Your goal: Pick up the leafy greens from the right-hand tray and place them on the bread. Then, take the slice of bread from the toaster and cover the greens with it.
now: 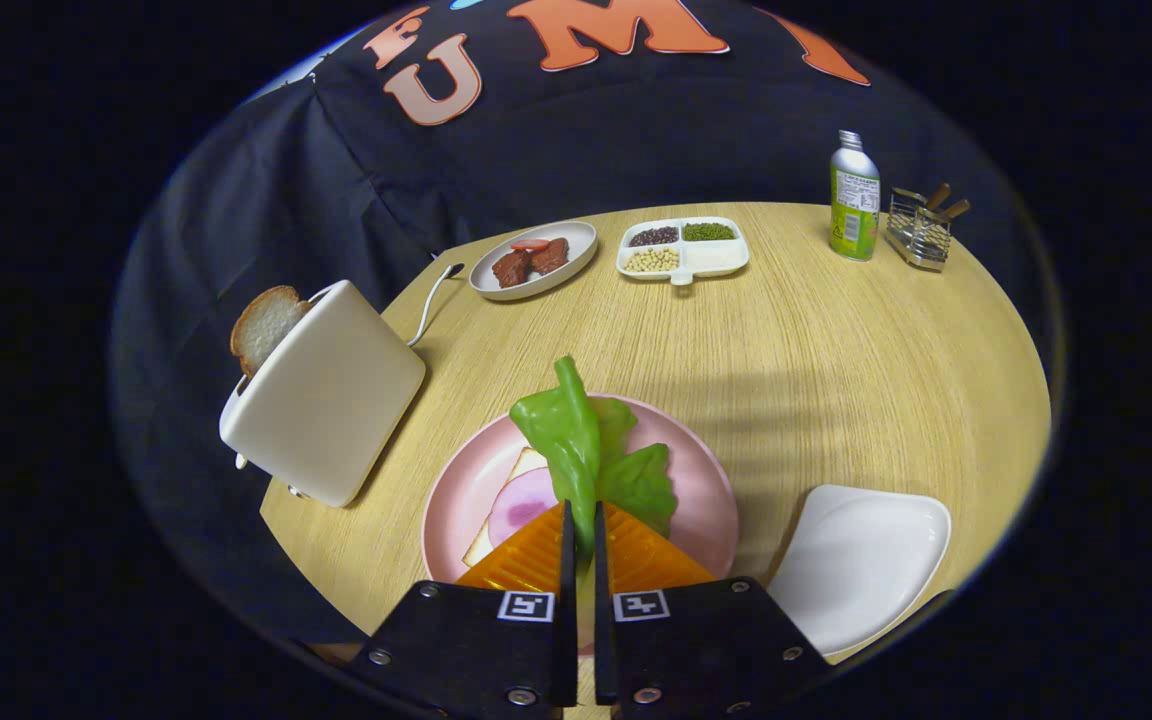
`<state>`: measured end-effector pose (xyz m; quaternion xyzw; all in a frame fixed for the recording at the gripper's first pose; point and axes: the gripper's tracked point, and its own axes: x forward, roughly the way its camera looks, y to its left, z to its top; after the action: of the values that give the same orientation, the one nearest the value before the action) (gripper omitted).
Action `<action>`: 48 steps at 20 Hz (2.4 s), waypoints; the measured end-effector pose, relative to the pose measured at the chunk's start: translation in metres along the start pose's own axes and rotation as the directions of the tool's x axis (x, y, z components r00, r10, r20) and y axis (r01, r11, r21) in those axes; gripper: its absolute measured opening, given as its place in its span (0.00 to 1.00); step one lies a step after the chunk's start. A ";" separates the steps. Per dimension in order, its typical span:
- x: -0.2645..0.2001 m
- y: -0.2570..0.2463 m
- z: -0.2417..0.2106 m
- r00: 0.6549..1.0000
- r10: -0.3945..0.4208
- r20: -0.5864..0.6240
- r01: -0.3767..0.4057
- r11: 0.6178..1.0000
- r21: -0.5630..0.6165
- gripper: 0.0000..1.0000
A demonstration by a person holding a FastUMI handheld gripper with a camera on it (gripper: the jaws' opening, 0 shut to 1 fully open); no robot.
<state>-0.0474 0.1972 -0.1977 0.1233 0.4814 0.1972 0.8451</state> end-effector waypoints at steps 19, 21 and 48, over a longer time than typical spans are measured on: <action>-0.027 0.076 0.075 0.990 0.115 0.077 -0.111 0.992 -0.053 0.73; -0.034 0.087 0.088 0.990 0.119 0.080 -0.115 0.992 -0.061 0.78; 0.005 0.293 0.157 0.974 0.209 -0.091 -0.219 0.968 -0.126 0.82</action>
<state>0.0275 0.4575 -0.0052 0.1092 0.4830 0.3240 0.8061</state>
